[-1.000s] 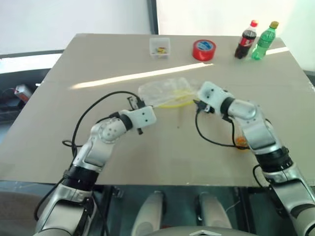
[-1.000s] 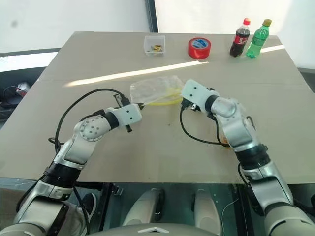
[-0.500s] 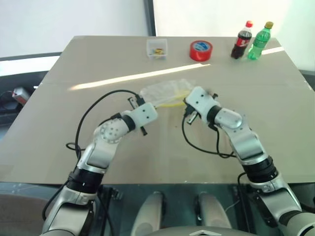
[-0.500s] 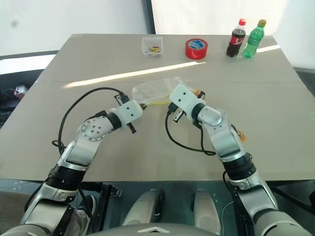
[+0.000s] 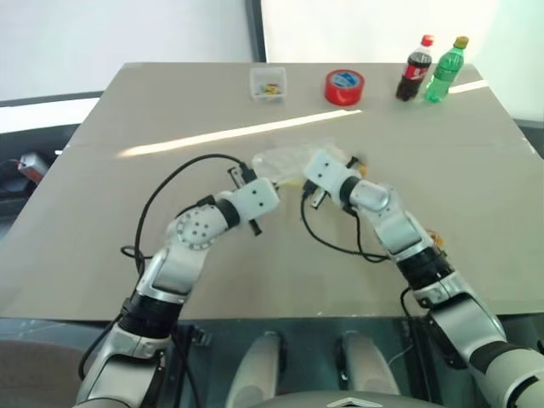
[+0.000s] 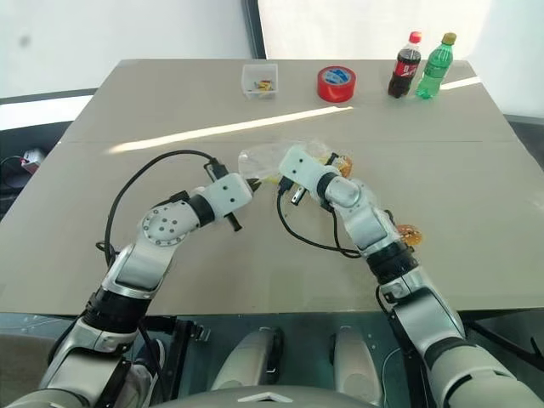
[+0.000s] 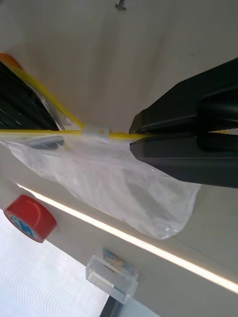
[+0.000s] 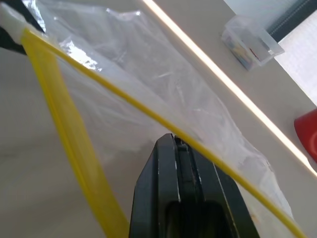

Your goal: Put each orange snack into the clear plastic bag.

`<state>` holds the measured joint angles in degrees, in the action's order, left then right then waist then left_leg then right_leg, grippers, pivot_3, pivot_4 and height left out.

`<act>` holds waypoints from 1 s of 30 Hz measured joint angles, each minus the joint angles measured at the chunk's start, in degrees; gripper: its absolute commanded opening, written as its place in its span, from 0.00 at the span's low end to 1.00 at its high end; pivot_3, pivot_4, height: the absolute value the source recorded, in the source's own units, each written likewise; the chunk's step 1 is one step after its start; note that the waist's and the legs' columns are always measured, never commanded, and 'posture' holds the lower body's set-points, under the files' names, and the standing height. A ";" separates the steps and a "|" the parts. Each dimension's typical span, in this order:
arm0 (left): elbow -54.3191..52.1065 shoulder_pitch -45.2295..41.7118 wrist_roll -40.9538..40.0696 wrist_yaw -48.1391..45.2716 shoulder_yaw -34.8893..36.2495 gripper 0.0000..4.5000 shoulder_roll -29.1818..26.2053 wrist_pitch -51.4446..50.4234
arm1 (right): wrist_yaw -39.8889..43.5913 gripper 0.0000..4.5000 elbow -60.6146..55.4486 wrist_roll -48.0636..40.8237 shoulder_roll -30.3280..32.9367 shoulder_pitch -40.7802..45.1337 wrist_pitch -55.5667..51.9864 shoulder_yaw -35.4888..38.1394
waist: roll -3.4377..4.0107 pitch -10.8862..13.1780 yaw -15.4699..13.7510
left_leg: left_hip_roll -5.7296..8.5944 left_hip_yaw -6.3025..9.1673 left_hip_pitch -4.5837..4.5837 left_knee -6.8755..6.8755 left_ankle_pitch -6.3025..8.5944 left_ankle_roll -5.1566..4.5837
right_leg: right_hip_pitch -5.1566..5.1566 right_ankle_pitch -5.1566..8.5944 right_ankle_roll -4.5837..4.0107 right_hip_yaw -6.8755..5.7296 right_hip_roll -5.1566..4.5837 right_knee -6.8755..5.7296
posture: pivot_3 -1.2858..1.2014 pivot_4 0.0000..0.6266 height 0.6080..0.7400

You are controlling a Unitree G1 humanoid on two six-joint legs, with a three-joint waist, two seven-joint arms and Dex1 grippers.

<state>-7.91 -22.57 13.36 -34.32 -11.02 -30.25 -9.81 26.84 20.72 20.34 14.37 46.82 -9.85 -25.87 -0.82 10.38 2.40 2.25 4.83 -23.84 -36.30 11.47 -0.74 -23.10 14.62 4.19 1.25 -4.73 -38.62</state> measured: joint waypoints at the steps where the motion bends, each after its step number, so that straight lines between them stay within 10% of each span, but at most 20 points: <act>1: -0.05 0.02 0.18 0.28 0.00 0.00 0.03 -0.24 | -0.33 0.20 1.35 1.98 0.83 1.25 2.51 -1.48 | 0.00 0.00 -0.01 | 0.00 0.00 0.00 0.00 0.00 0.00 | 0.00 0.00 0.00 0.00 0.00 0.00 | 0.52 0.24 1.00; 10: -0.07 0.00 2.78 3.24 0.78 0.00 -0.54 -2.93 | -2.34 0.99 2.40 8.94 4.13 1.99 15.30 -4.72 | 0.00 0.00 -0.03 | 0.00 0.00 -0.01 0.02 0.00 0.00 | -0.02 0.00 0.00 0.02 0.00 -0.01 | 0.52 0.24 1.00; 19: 0.04 -0.92 3.55 3.73 1.00 0.00 -0.37 -4.03 | -1.20 0.99 -4.89 7.84 4.66 -2.11 14.63 -2.06 | -0.01 0.00 -0.09 | -0.01 0.01 -0.02 0.02 0.00 0.00 | -0.03 0.00 0.00 0.02 0.01 -0.02 | 0.52 0.24 1.00; 30: 0.28 -1.35 5.18 6.98 1.58 0.00 -0.06 -6.17 | 0.10 0.99 -30.49 -6.76 -5.88 -16.89 -20.08 15.01 | -0.01 -0.01 -0.09 | -0.03 0.03 0.01 -0.01 0.00 0.00 | -0.05 0.01 0.00 0.04 0.05 -0.21 | 0.52 0.24 1.00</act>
<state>-7.63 -23.91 18.54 -27.35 -9.44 -30.31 -15.98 26.94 -9.77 13.58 8.49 29.93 -29.94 -10.86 -0.82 10.37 2.31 2.22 4.86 -23.83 -36.31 11.47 -0.74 -23.15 14.63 4.19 1.29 -4.68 -38.82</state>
